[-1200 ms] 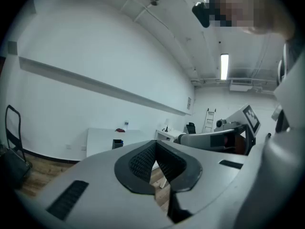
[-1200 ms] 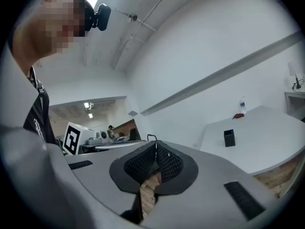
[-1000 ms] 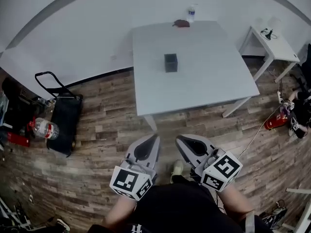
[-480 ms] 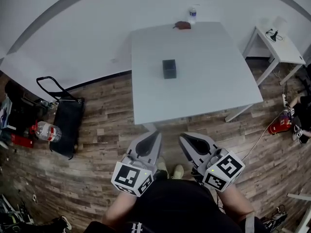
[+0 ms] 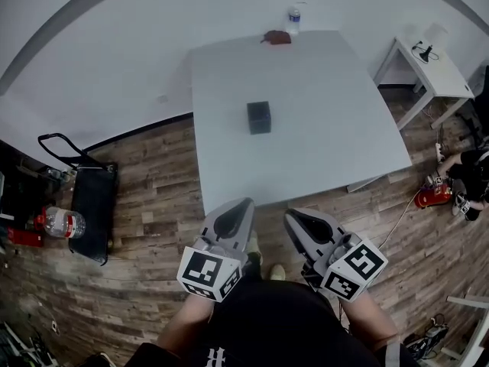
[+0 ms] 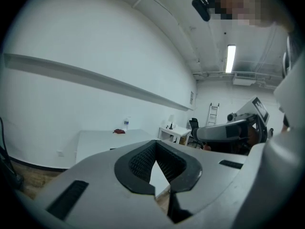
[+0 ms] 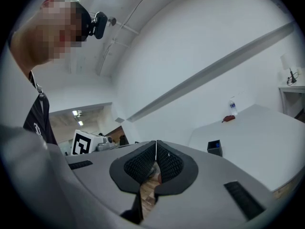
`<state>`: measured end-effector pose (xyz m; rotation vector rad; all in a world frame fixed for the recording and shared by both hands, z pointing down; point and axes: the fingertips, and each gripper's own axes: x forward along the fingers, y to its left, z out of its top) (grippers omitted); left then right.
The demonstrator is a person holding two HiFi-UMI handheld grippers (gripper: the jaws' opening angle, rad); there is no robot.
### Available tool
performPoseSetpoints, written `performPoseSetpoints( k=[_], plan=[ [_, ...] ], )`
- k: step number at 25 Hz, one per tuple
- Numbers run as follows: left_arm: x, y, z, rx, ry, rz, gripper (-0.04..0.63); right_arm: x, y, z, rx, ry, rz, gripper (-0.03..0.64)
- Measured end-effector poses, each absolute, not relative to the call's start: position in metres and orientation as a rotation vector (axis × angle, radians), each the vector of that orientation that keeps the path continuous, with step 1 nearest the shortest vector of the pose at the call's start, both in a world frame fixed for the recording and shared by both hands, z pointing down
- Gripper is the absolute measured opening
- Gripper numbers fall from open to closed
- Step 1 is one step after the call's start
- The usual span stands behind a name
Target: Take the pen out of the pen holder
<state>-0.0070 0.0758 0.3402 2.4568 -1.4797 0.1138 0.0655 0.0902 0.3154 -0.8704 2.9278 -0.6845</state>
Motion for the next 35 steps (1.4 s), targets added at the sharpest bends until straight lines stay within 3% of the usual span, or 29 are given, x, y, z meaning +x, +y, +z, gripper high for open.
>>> performPoseSetpoints(
  k=[13, 35],
  plan=[
    [-0.046, -0.045, 0.371, 2.588, -1.349, 0.213, 0.006, 0.021, -0.007, 0.318, -1.068, 2.890, -0.723, 0.015],
    [0.008, -0.178, 0.485, 2.831, -1.168, 0.603, 0.009, 0.064, -0.130, 0.375, -1.094, 2.842, -0.995, 0.015]
  ],
)
